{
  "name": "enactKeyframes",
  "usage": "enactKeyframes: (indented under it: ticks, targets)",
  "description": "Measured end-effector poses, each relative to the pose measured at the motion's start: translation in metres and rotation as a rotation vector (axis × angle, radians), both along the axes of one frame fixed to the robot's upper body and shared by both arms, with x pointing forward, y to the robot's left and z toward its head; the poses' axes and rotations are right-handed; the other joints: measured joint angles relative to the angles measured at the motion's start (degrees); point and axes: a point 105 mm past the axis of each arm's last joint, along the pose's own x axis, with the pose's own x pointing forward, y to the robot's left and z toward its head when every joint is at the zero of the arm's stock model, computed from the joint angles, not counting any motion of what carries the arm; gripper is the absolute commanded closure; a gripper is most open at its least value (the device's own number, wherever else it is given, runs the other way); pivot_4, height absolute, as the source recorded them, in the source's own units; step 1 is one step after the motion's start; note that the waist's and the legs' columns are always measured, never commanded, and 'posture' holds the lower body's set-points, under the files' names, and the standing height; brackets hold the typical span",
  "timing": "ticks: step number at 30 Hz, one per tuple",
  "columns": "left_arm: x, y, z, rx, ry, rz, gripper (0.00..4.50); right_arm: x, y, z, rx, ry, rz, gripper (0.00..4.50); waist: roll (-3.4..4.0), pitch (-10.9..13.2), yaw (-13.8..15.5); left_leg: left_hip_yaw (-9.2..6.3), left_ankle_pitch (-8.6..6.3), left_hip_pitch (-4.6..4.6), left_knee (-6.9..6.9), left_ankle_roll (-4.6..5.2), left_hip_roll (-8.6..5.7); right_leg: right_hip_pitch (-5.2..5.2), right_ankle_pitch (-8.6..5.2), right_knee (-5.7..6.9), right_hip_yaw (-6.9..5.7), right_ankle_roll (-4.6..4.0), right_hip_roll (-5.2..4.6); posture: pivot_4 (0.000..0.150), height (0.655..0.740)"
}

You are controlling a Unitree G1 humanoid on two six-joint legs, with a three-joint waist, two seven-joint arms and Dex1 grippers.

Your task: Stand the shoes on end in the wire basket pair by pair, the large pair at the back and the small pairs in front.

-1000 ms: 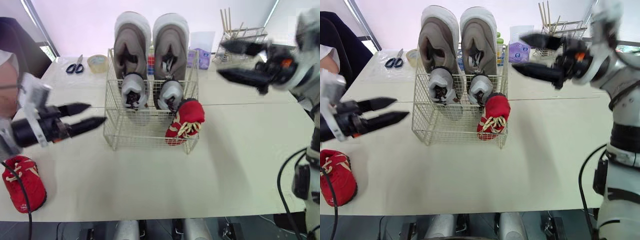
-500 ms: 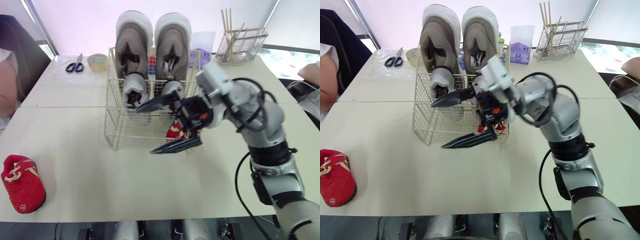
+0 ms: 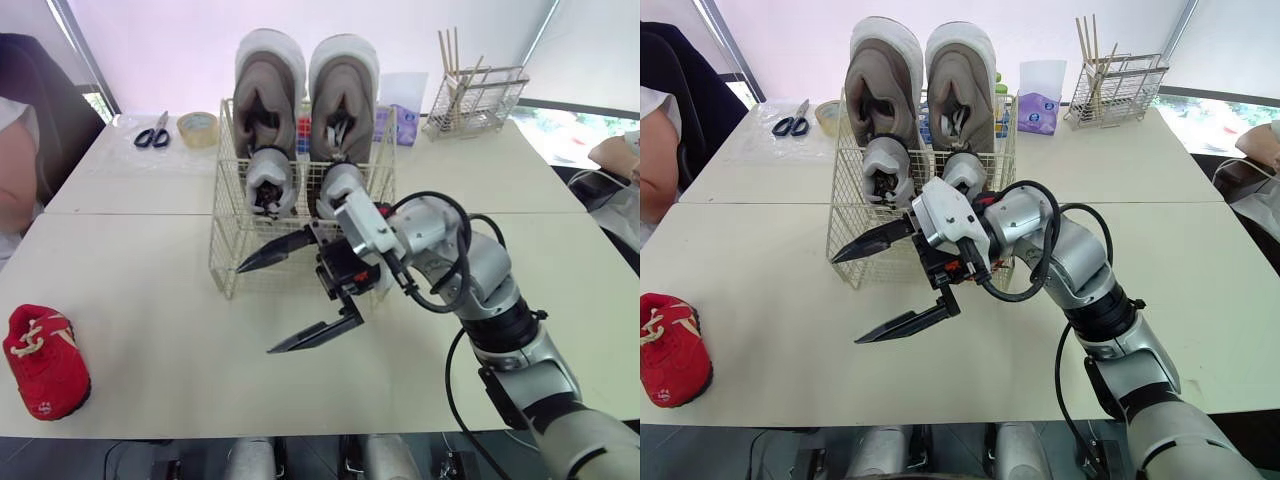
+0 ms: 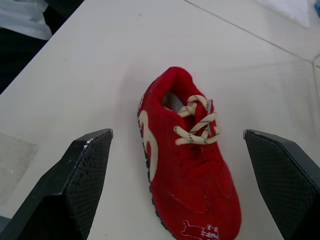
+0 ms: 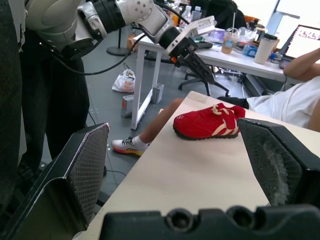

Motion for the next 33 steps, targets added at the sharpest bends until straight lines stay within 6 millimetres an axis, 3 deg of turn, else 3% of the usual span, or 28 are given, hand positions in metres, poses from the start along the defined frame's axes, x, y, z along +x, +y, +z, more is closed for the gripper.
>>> enactKeyframes:
  ticks: [6, 14, 18, 24, 33]
  targets:
    - [0.013, -0.003, -0.026, 0.003, 0.046, -0.006, 0.16, 0.003, 0.000, -0.002, -0.013, 0.002, -0.023, 0.02, -0.05, -0.04, -0.09, -0.01, 0.00, 0.00, -0.03, 0.01, -0.01, -0.01, 0.00, 0.00, -0.01, -0.02, -0.04, 0.150, 0.7357]
    - [0.034, 0.007, -0.058, 0.039, 0.119, 0.032, 0.16, 0.008, -0.002, -0.002, -0.020, 0.015, -0.072, 0.02, -0.10, -0.08, -0.09, -0.01, -0.01, -0.01, -0.05, 0.01, -0.01, -0.03, 0.01, -0.01, -0.02, -0.03, -0.07, 0.150, 0.7357]
    - [0.044, 0.006, -0.062, 0.044, 0.117, 0.021, 1.45, 0.010, 0.000, -0.001, -0.012, 0.013, -0.091, 0.00, -0.09, -0.08, -0.09, -0.01, -0.01, -0.01, -0.06, 0.01, -0.01, -0.04, 0.01, -0.01, -0.02, -0.03, -0.09, 0.150, 0.7357]
    - [0.051, 0.007, -0.059, 0.037, 0.087, 0.032, 4.47, 0.012, 0.000, 0.000, -0.007, 0.012, -0.108, 0.00, -0.08, -0.07, -0.18, -0.03, -0.01, -0.01, -0.09, 0.01, -0.01, -0.07, 0.01, 0.00, -0.02, -0.04, -0.09, 0.150, 0.7357]
    - [0.046, 0.027, -0.037, 0.034, -0.008, 0.152, 4.49, 0.016, -0.003, 0.001, 0.000, 0.015, -0.128, 0.00, -0.11, -0.08, -0.10, -0.03, -0.01, -0.02, -0.09, 0.02, -0.02, -0.06, 0.01, -0.03, -0.04, -0.04, -0.12, 0.150, 0.7357]
